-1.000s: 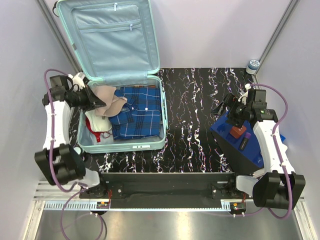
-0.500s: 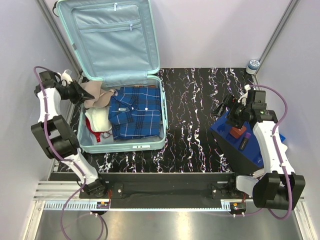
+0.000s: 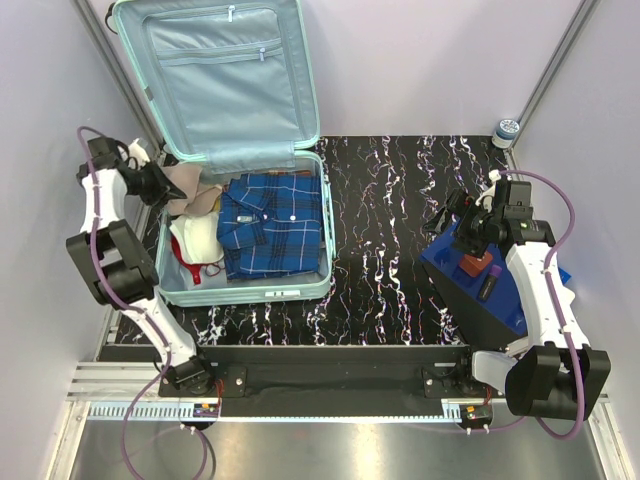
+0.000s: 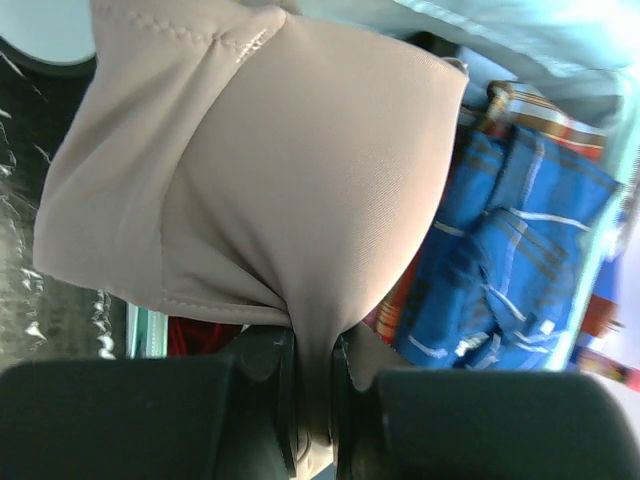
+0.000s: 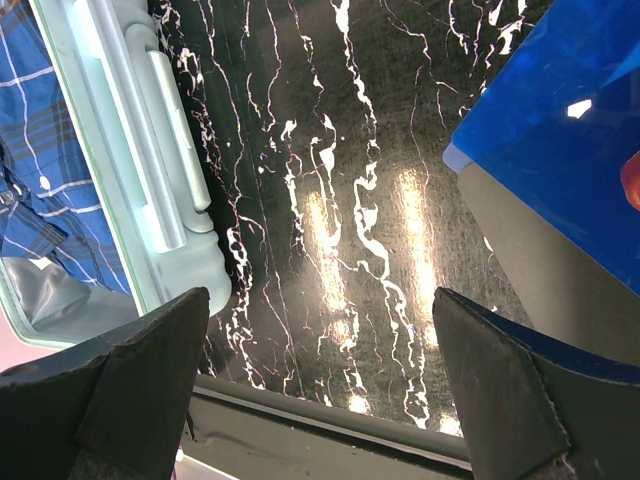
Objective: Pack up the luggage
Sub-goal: Place the clothes in the luggage.
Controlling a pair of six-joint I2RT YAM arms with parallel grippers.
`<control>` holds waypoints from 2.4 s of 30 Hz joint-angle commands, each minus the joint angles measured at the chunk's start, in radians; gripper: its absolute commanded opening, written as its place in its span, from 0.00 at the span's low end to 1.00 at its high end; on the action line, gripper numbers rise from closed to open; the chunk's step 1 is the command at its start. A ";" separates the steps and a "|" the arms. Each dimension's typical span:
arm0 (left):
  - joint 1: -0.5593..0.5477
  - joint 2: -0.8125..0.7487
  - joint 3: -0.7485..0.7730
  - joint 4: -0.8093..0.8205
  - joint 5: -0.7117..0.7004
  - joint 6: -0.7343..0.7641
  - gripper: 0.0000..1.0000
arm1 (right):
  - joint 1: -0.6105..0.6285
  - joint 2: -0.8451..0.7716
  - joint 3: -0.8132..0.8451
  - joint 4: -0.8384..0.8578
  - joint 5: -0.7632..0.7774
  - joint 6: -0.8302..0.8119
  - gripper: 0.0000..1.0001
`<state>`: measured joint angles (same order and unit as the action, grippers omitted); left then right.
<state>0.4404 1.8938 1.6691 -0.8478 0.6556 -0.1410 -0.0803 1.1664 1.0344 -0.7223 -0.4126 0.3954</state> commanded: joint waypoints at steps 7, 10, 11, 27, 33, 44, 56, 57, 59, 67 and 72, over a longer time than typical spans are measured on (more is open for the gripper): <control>-0.130 0.103 0.121 0.019 -0.165 0.004 0.00 | 0.004 -0.024 -0.010 0.027 -0.008 -0.021 1.00; -0.154 0.129 0.126 0.016 -0.194 0.006 0.00 | 0.004 -0.017 -0.013 0.027 -0.011 -0.023 1.00; -0.158 0.137 0.126 0.012 -0.204 0.006 0.00 | 0.004 -0.016 -0.010 0.029 -0.012 -0.021 1.00; -0.181 -0.021 0.046 -0.030 -0.257 0.000 0.87 | 0.004 -0.007 -0.007 0.030 -0.020 -0.021 1.00; -0.181 -0.134 0.043 -0.063 -0.261 0.010 0.94 | 0.004 -0.002 -0.005 0.034 -0.028 -0.018 1.00; -0.178 -0.236 0.012 -0.148 -0.453 0.040 0.96 | 0.004 0.004 0.000 0.038 -0.045 -0.017 1.00; -0.215 -0.070 0.078 0.107 -0.386 -0.068 0.91 | 0.005 0.018 -0.005 0.044 -0.081 -0.015 1.00; -0.215 -0.055 0.078 0.113 -0.383 -0.071 0.91 | 0.005 0.019 -0.005 0.044 -0.081 -0.016 1.00; -0.213 -0.010 0.052 0.113 -0.387 -0.086 0.91 | 0.005 0.022 -0.005 0.044 -0.081 -0.016 1.00; -0.252 0.057 -0.123 0.199 -0.367 -0.123 0.91 | 0.007 0.056 0.003 0.046 -0.086 -0.023 1.00; -0.255 0.041 -0.175 0.240 -0.375 -0.138 0.91 | 0.007 0.055 0.003 0.053 -0.088 -0.020 1.00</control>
<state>0.2020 1.9514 1.5295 -0.6582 0.2577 -0.2420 -0.0799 1.2263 1.0241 -0.7002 -0.4740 0.3893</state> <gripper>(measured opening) 0.915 0.994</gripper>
